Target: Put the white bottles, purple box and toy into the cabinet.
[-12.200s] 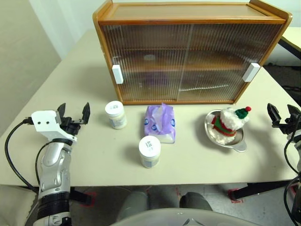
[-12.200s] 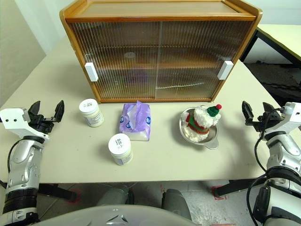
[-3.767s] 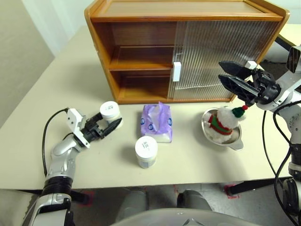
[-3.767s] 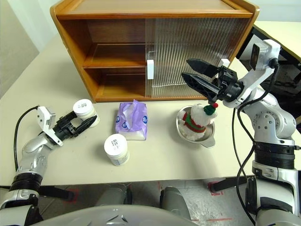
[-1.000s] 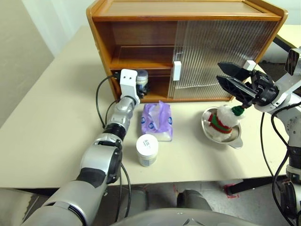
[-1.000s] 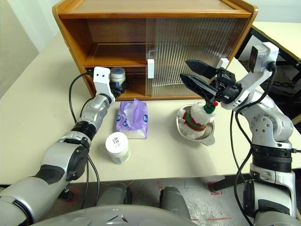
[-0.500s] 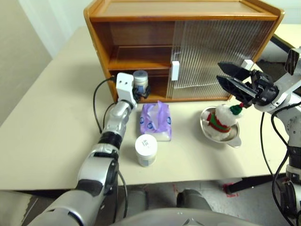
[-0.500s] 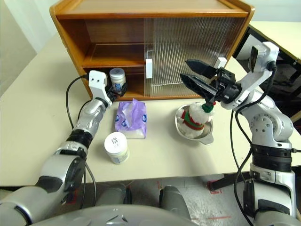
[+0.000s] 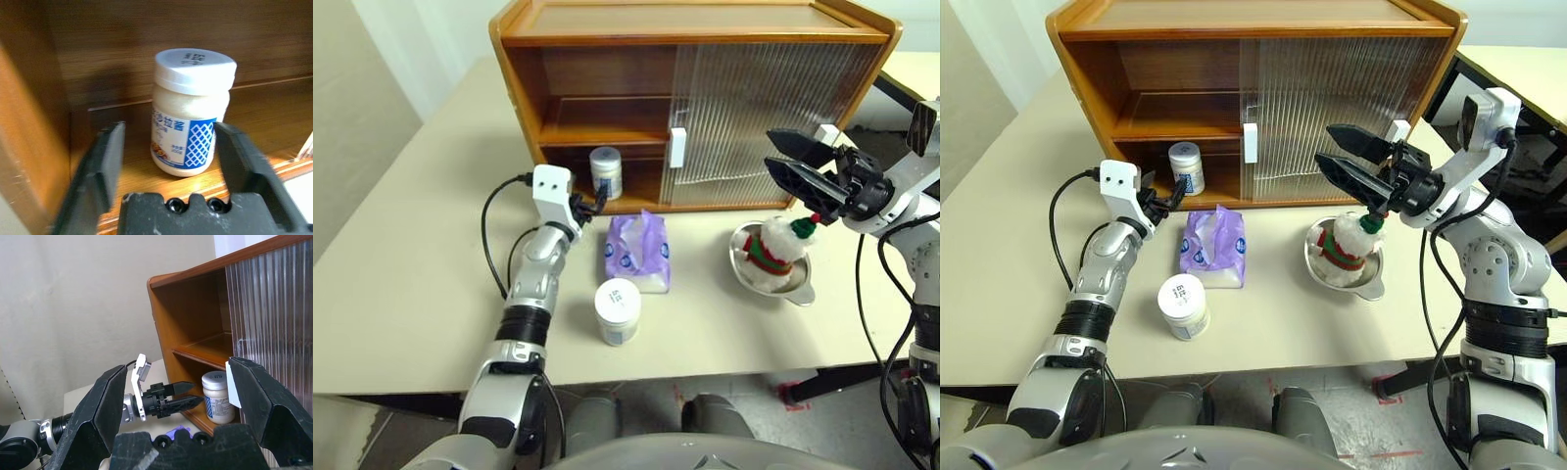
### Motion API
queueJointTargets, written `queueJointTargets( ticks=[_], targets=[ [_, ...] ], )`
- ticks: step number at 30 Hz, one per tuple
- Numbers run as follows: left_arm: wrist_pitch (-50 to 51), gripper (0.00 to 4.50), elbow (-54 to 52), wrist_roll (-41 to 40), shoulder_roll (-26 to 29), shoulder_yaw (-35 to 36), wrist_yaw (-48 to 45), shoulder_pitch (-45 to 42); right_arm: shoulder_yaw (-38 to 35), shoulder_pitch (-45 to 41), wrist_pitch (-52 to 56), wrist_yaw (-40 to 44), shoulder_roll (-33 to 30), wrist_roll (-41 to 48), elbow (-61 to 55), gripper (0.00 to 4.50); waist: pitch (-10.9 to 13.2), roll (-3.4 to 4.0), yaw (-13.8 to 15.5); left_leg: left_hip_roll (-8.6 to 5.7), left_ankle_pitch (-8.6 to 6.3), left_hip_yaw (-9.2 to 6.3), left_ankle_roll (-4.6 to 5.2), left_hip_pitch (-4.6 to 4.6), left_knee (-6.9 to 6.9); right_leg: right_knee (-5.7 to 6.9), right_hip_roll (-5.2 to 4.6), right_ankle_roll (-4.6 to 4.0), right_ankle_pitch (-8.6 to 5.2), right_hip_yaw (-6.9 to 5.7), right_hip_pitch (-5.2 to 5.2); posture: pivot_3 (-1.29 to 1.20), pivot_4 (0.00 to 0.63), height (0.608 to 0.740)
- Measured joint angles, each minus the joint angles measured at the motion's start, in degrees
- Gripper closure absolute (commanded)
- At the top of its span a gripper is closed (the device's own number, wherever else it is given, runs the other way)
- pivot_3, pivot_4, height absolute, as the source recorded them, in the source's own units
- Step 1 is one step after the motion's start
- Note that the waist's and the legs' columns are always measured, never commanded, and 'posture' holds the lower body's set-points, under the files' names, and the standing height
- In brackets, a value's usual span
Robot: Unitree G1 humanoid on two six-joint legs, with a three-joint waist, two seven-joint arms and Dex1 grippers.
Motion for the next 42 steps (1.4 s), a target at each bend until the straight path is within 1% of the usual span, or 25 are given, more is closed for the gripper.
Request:
queueJointTargets(
  ticks=[1, 2, 3, 6, 7, 14, 18, 27, 42],
  targets=[
    [0.08, 2.24, 0.02, 0.01, -0.08, 0.11, 0.53, 0.00, 0.00, -0.08, 0.00, 0.01, 0.00, 0.00, 0.00, 0.00, 0.00, 0.00, 0.01, 0.00, 0.00, 0.00, 0.00, 0.00, 0.00, 0.00, 0.00, 0.00, 0.00, 0.00, 0.00, 0.03, 0.000, 0.740],
    [0.09, 2.54, 0.09, 0.01, -0.14, 0.22, 0.94, -0.04, 0.00, -0.11, 0.00, 0.03, 0.00, 0.00, 0.00, 0.00, 0.00, 0.00, 0.01, 0.00, 0.00, 0.00, 0.00, 0.00, 0.00, 0.00, 0.00, 0.00, 0.00, 0.00, 0.00, 0.03, 0.000, 0.740],
    [0.09, 3.02, 0.21, 0.01, -0.30, 0.36, 1.55, -0.15, 0.00, -0.11, 0.00, 0.06, 0.00, 0.00, 0.00, 0.00, 0.00, 0.00, 0.01, 0.00, 0.00, 0.00, 0.00, 0.00, 0.00, -0.01, 0.00, 0.00, 0.00, 0.00, 0.00, 0.03, 0.000, 0.740],
    [0.03, 4.25, 0.93, 0.06, -0.80, 0.72, 3.15, -0.84, 0.01, -0.11, 0.01, 0.09, 0.00, 0.00, 0.00, 0.00, 0.00, 0.00, 0.02, 0.00, 0.00, 0.01, 0.00, -0.01, 0.00, -0.01, 0.01, 0.00, 0.00, 0.00, 0.00, 0.03, 0.000, 0.740],
    [-0.17, 4.48, 2.02, 0.11, -0.91, 0.78, 4.02, -1.69, 0.01, -0.11, 0.01, 0.12, -0.02, 0.00, 0.01, 0.00, 0.00, 0.00, 0.03, 0.00, 0.00, 0.01, 0.00, 0.00, 0.00, -0.01, 0.01, 0.00, 0.00, 0.00, 0.00, 0.03, 0.000, 0.740],
    [-2.78, 4.48, 11.03, 1.36, -2.05, 1.35, 9.97, -7.58, 0.01, -0.50, 0.12, 0.17, -0.51, 0.02, 0.05, 0.00, 0.00, -0.02, 0.06, -0.02, 0.03, 0.03, 0.06, -0.02, 0.02, -0.03, 0.05, 0.06, 0.03, 0.01, 0.01, 0.02, 0.000, 0.740],
    [-4.86, 4.48, 15.58, 1.56, -2.41, 1.32, 11.65, -11.24, 0.02, -0.79, 0.20, 0.14, -0.52, 0.06, 0.05, 0.00, -0.01, -0.03, 0.02, -0.02, 0.03, 0.04, 0.06, -0.02, 0.02, -0.05, 0.08, 0.06, 0.03, 0.03, 0.01, 0.01, 0.000, 0.740],
    [-9.15, 4.48, 25.28, 2.82, -2.93, 0.79, 13.06, -15.06, 0.01, -0.79, 0.50, -0.08, -0.63, 0.15, -0.03, 0.00, -0.01, -0.04, 0.13, -0.04, 0.08, 0.05, 0.13, -0.01, 0.07, -0.04, 0.12, 0.14, 0.19, 0.04, 0.07, 0.00, 0.000, 0.740],
    [-10.87, 4.48, 31.86, 3.58, -4.64, 0.63, 13.62, -16.91, 0.01, -0.72, 0.52, -0.31, -0.77, 0.73, -0.48, 0.00, 0.00, -0.04, -0.23, -0.02, 0.14, 0.08, 0.21, -0.03, 0.08, -0.19, 0.24, 0.19, 0.27, 0.15, 0.07, -0.01, 0.000, 0.740]
  ],
)
